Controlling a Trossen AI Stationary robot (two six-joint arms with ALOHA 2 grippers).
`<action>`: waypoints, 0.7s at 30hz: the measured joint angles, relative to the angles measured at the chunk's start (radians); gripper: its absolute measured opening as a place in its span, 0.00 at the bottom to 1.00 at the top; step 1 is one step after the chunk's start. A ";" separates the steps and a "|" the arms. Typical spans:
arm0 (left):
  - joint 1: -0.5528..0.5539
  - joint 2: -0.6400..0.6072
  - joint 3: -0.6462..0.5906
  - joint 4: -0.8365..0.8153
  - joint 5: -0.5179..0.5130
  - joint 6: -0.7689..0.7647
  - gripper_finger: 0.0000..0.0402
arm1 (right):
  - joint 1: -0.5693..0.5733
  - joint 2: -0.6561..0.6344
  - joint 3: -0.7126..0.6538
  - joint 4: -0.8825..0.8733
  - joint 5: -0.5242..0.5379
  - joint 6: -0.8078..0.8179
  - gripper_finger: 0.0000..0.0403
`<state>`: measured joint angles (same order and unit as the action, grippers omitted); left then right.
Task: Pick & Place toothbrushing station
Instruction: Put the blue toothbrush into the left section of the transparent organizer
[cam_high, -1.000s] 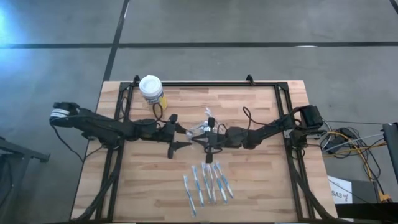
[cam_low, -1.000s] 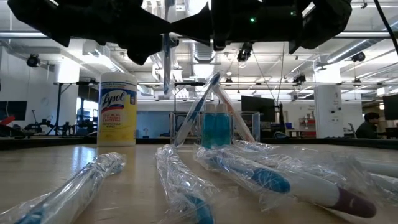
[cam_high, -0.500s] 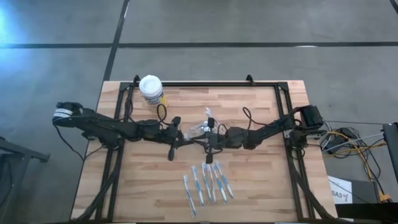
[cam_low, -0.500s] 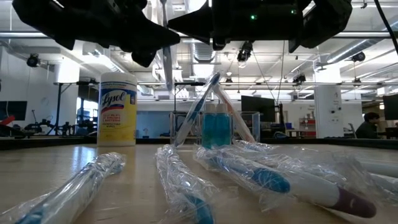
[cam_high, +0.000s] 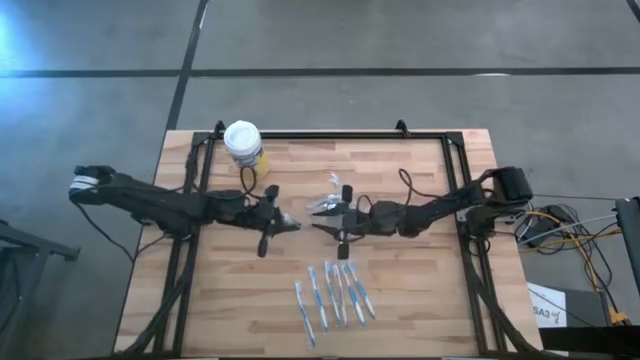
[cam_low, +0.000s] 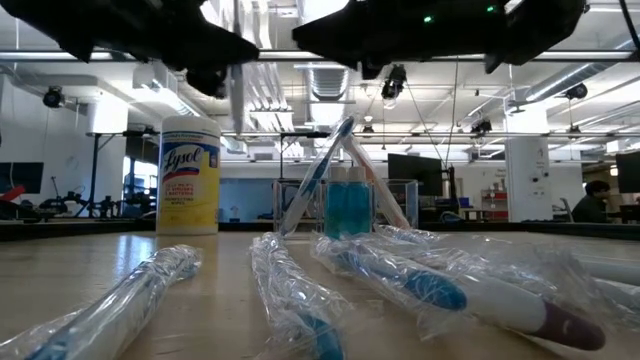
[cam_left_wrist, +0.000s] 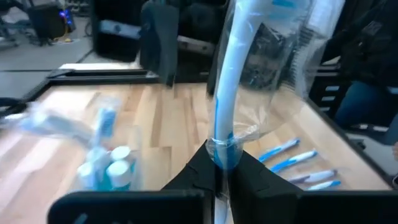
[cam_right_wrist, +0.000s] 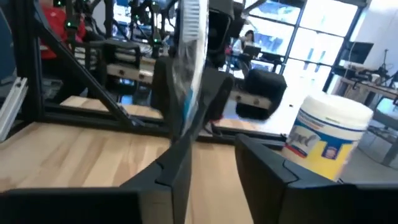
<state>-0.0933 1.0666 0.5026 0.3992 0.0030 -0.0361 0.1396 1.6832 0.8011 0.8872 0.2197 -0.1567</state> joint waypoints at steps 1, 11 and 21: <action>-0.001 -0.027 0.000 -0.033 -0.011 0.009 0.04 | 0.002 -0.029 -0.019 -0.016 -0.003 0.000 0.31; 0.006 -0.213 0.001 -0.251 0.024 0.074 0.05 | 0.007 -0.390 -0.367 0.099 -0.112 0.018 0.15; 0.123 -0.067 0.138 -0.248 0.137 0.157 0.05 | 0.008 -0.667 -0.621 0.227 -0.113 0.044 0.02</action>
<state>0.0298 0.9993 0.6411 0.1515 0.1401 0.1211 0.1478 1.0159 0.1798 1.1145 0.1070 -0.1131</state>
